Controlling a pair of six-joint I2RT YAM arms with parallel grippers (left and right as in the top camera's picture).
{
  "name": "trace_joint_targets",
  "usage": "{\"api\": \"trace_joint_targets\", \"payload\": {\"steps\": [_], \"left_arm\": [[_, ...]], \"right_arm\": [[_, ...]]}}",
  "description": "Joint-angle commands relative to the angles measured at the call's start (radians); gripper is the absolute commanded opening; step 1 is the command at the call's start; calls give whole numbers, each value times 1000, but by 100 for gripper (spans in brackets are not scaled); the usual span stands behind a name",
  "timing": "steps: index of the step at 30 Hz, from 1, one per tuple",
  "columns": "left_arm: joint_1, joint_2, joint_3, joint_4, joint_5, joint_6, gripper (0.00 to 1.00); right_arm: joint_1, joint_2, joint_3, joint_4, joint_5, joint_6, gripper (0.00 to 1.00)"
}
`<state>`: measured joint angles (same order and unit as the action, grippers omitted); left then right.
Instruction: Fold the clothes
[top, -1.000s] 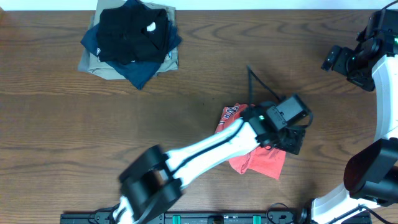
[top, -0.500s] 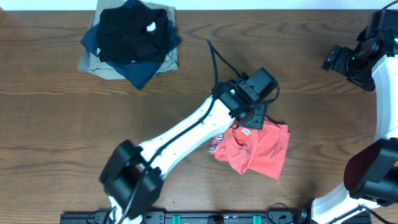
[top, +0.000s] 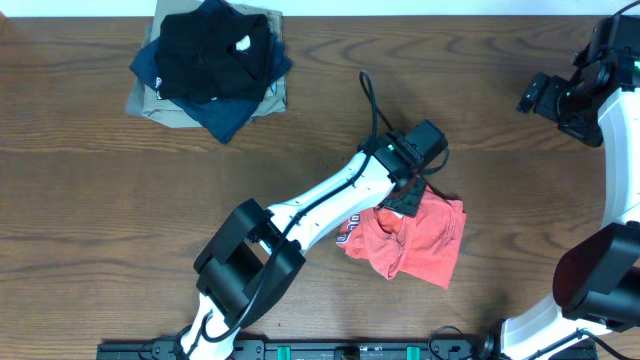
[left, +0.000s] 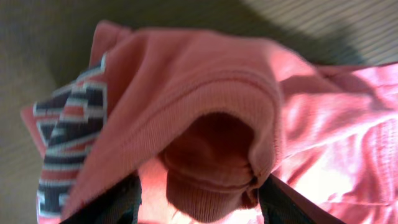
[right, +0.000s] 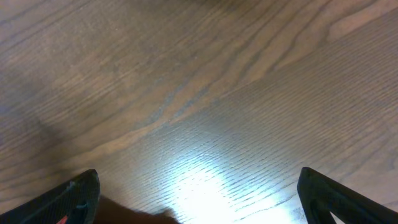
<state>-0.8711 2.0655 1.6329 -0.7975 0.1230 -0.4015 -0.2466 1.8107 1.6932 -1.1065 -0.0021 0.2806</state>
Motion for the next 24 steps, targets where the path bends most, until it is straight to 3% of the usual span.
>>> {"api": "trace_joint_targets", "payload": {"steps": [1, 4, 8, 12, 24], "left_arm": [[6, 0, 0, 17, -20, 50, 62], [6, 0, 0, 22, -19, 50, 60], [4, -1, 0, 11, -18, 50, 26], [-1, -16, 0, -1, 24, 49, 6], [-93, -135, 0, 9, 78, -64, 6]], "right_arm": [[-1, 2, 3, -1, 10, -5, 99], [-1, 2, 3, -1, 10, -5, 99], [-1, 2, 3, -2, 10, -5, 99], [-1, 2, 3, -1, 10, -5, 99], [-1, 2, 3, -1, 10, -5, 99]]}}
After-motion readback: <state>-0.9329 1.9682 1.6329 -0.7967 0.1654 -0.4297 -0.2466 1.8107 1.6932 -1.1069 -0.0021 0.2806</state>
